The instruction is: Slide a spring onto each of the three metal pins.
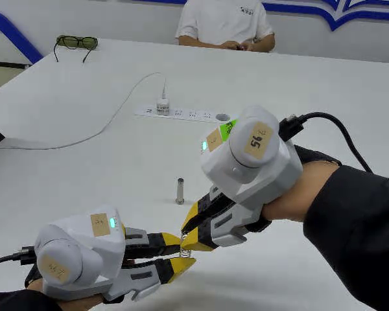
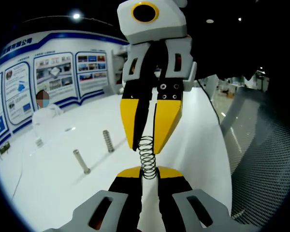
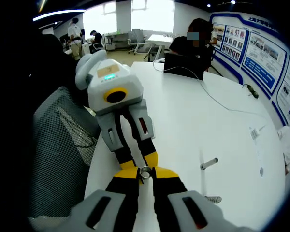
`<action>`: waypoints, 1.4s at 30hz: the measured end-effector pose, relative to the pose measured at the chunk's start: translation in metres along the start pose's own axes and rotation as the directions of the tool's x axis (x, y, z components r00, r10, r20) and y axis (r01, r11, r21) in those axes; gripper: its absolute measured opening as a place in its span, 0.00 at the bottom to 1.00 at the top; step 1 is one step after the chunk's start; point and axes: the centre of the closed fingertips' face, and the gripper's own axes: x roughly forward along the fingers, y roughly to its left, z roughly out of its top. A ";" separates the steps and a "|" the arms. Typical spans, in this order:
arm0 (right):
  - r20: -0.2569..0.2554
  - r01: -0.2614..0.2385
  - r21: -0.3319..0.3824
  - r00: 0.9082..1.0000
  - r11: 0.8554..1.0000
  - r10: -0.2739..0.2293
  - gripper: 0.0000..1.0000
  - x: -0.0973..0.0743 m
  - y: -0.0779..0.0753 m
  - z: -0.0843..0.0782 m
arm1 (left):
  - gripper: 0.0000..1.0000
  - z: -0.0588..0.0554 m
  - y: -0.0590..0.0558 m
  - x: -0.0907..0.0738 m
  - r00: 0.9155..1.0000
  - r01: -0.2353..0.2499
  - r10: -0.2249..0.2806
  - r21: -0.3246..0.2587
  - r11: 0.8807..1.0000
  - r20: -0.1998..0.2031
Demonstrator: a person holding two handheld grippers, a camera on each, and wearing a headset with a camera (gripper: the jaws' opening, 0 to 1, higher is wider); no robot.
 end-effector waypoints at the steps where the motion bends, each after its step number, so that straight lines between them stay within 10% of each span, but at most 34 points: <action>1: 0.000 0.001 0.000 1.000 1.000 -0.001 0.12 0.000 0.000 0.000 | 0.11 0.000 0.000 0.000 1.000 -0.001 0.001 -0.001 1.000 0.001; 42: 0.015 0.106 0.063 0.994 0.992 -0.108 0.12 -0.011 -0.035 -0.005 | 0.46 -0.010 0.020 -0.012 0.994 -0.108 0.109 -0.103 0.989 0.000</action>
